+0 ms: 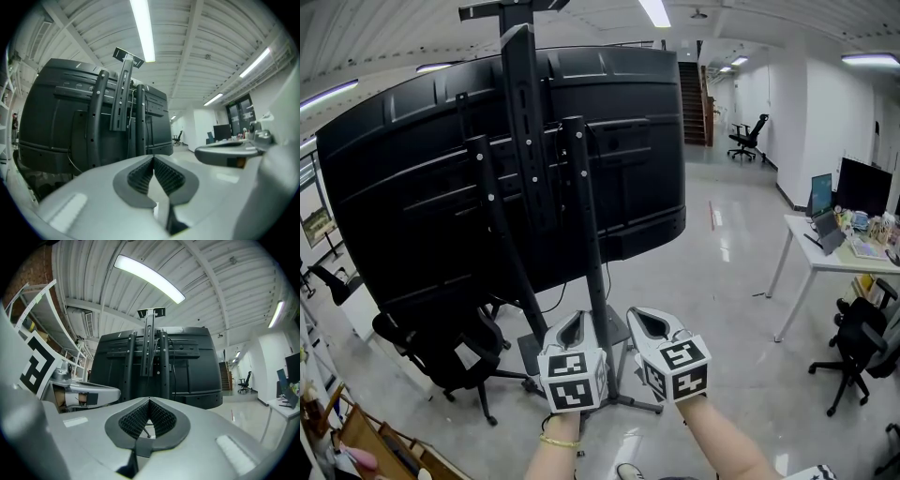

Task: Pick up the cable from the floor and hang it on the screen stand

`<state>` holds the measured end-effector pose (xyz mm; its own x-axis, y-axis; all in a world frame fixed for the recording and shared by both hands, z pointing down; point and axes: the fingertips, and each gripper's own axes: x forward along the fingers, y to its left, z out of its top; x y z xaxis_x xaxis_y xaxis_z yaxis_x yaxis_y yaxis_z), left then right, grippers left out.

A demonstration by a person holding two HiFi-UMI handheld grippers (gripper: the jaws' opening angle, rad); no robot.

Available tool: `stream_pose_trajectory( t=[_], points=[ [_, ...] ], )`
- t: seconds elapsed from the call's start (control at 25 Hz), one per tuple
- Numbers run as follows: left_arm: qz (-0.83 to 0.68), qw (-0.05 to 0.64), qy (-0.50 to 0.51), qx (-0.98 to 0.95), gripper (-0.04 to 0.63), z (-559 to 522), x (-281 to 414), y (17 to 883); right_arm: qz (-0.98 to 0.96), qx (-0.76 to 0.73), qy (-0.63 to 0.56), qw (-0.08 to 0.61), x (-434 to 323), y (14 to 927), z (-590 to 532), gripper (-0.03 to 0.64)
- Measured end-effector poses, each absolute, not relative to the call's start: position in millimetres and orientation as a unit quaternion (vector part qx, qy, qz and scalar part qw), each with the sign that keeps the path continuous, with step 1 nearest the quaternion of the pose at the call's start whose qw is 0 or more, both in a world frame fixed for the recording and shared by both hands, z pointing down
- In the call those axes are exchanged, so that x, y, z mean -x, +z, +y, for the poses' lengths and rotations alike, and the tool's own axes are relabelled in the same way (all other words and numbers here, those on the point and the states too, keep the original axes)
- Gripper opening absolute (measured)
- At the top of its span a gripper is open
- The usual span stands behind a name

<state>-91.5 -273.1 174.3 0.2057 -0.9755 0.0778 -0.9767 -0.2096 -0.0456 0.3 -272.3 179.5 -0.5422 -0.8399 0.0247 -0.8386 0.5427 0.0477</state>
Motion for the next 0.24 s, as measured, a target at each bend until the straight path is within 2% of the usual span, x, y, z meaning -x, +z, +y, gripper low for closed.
stream_pose_trajectory(
  t=[0.24],
  points=[
    [-0.628,0.012,0.045,-0.777,0.008,-269.4,90.8,174.5,-0.879,-0.477,-0.011,0.027,0.3,183.0,-270.2,-0.002]
  ],
)
